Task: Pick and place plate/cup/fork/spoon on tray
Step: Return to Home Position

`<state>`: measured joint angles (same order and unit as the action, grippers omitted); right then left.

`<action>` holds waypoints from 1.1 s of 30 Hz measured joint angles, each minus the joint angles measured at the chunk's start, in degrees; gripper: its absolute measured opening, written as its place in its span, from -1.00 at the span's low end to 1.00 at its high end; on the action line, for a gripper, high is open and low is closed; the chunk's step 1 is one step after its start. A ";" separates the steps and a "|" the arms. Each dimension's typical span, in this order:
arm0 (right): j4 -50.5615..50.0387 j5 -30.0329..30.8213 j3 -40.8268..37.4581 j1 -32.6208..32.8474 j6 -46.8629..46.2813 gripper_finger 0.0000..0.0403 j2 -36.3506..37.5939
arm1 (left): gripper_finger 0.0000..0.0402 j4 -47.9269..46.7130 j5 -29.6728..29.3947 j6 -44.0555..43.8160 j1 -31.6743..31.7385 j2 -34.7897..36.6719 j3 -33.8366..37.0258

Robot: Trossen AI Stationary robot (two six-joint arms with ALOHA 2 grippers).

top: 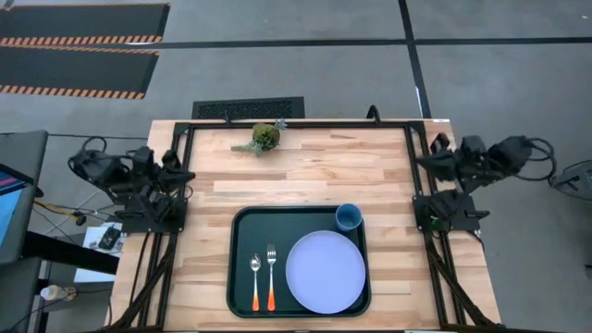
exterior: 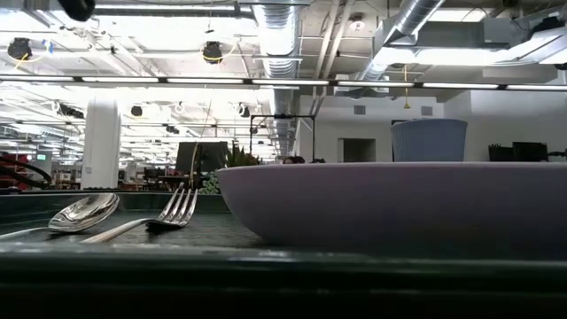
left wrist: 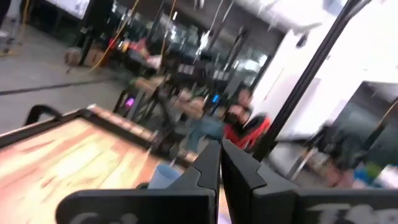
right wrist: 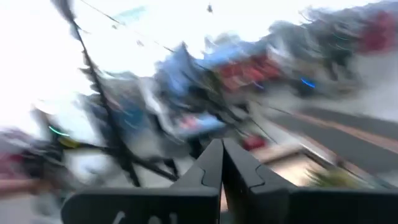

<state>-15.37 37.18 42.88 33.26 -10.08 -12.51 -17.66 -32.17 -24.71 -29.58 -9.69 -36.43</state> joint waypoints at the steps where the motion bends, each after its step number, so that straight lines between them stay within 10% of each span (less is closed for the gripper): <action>1: 3.54 -3.57 -3.26 0.04 1.48 -0.88 3.54 | -1.00 1.75 0.12 0.02 0.00 2.64 2.24; 8: 13.79 -23.55 -14.51 -0.52 5.52 -0.89 12.07 | -1.00 3.82 5.27 0.49 0.03 8.92 9.89; 22: 41.46 -14.21 -42.42 -2.28 -1.42 -0.88 12.39 | -1.00 28.86 11.96 -0.58 0.02 9.52 32.02; 33: 29.25 -7.00 -42.41 -4.77 -2.54 -0.87 12.28 | -1.00 23.33 7.72 -0.62 0.00 9.48 35.83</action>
<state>13.88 30.18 0.47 28.49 -12.62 -0.23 5.67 -24.45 -25.33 -29.58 -0.21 -0.60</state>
